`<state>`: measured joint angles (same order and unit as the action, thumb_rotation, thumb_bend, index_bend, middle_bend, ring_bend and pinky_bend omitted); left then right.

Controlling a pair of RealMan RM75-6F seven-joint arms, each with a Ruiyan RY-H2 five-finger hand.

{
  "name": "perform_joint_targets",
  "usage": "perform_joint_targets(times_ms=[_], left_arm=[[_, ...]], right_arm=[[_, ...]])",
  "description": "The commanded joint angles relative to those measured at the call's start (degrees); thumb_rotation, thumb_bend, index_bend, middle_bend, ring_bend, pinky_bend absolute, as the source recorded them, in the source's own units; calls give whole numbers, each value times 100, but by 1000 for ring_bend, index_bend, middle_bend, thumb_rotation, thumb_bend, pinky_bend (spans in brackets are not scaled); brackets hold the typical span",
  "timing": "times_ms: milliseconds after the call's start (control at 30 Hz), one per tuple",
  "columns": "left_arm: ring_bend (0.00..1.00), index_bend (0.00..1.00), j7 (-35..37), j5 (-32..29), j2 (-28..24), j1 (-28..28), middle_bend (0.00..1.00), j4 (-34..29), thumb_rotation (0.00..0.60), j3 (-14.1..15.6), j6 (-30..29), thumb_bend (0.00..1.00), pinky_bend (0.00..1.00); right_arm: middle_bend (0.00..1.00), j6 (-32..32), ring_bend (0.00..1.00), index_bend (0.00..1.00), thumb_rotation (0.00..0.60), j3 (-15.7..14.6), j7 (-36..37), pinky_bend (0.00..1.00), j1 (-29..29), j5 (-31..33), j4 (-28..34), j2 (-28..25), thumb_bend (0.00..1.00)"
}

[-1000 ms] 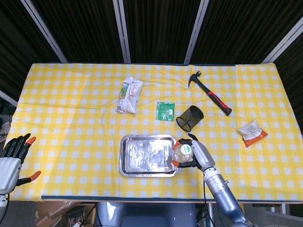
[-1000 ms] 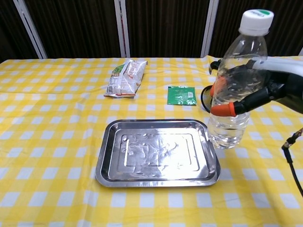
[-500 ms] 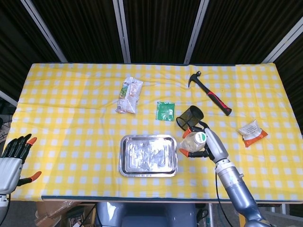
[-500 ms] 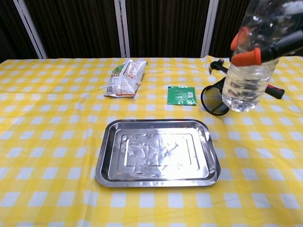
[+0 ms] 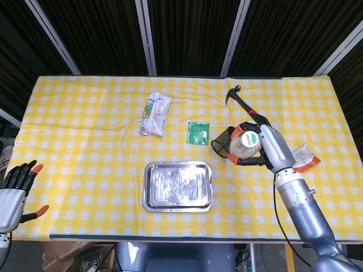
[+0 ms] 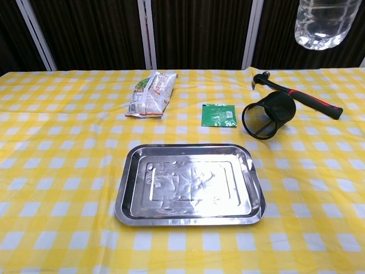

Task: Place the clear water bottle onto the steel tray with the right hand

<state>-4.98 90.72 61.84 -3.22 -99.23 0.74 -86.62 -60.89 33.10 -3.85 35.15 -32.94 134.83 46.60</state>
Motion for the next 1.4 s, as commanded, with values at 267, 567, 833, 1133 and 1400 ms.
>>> perform_joint_targets(times_ms=[267, 567, 833, 1133, 1400], left_arm=[[0, 56, 28, 18, -14, 2, 0, -5, 600, 9, -1, 167, 0], [0, 56, 1, 21, -8, 13, 0, -10, 600, 2, -26, 168, 0], [0, 56, 18, -4, -18, 23, 0, 1, 600, -11, -43, 167, 0], [0, 56, -27, -26, 0, 12, 0, -10, 600, -13, -8, 167, 0], [0, 56, 45, -93, -29, 31, 0, -4, 600, -48, -41, 167, 0]], right_arm=[[935, 480, 541, 1000, 592, -269, -21, 0, 223, 541, 16, -410, 1000], [935, 532, 551, 1000, 591, -984, 687, 0, 27, 117, -119, 849, 1000], [935, 723, 551, 1000, 591, -1599, 993, 0, -164, -641, -943, 1797, 1000], [938, 483, 557, 1000, 592, -1547, 959, 0, -249, -905, -808, 1510, 1000], [949, 56, 576, 1000, 592, -1123, 550, 23, -123, -645, 15, 522, 1000]])
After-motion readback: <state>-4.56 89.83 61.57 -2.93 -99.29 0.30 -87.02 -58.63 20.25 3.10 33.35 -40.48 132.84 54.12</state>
